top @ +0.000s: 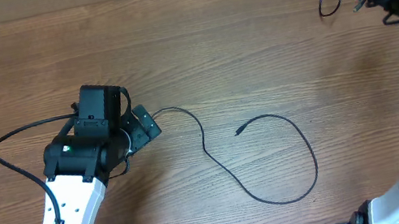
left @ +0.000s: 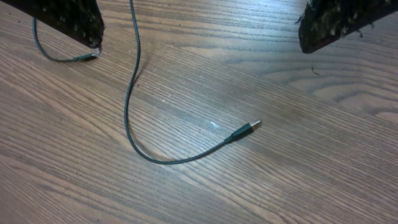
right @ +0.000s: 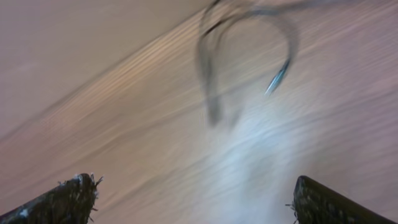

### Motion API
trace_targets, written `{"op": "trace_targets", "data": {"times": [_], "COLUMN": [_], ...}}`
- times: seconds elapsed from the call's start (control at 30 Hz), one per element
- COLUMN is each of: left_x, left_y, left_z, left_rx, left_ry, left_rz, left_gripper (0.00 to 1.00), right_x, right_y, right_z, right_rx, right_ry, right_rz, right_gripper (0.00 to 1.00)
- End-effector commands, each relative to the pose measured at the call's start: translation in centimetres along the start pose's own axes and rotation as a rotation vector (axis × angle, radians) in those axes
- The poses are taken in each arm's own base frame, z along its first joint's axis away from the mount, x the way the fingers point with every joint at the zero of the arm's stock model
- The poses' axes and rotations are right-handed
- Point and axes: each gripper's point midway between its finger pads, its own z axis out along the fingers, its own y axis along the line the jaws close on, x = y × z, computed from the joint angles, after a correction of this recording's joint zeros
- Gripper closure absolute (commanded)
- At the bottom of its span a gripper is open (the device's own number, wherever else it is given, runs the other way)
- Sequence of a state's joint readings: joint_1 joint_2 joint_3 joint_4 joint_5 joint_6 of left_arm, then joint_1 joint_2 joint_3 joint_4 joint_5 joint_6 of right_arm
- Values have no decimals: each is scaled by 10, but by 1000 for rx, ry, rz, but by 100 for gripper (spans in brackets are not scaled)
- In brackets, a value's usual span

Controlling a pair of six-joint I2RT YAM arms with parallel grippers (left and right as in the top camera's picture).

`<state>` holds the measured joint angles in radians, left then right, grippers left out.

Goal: Untangle cables
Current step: 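Move the right gripper back down toward the last remaining cable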

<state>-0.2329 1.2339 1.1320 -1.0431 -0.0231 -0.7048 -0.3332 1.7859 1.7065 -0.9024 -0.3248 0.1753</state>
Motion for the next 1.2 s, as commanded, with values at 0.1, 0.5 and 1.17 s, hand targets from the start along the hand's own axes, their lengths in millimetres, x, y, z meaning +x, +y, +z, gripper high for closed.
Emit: {"op": "trace_targets", "data": {"times": [0.1,0.5,1.17], "left_x": [-2,-2,-2], "left_y": [2,2,2], "left_z": [-4,-4,-4], "left_rx": [1,1,1], "left_ry": [-18,-18,-18], "left_rz": [-17,-17,-17], "left_gripper": [0,0,1], "right_x": [83,180,200], "right_y": [38,104,130], "right_z": [-20,-6,-66], "right_rx": [-146,-301,-443], "right_ry": [329,605,321], "right_rz": [104,-55,-197], "right_gripper": [0,0,0]}}
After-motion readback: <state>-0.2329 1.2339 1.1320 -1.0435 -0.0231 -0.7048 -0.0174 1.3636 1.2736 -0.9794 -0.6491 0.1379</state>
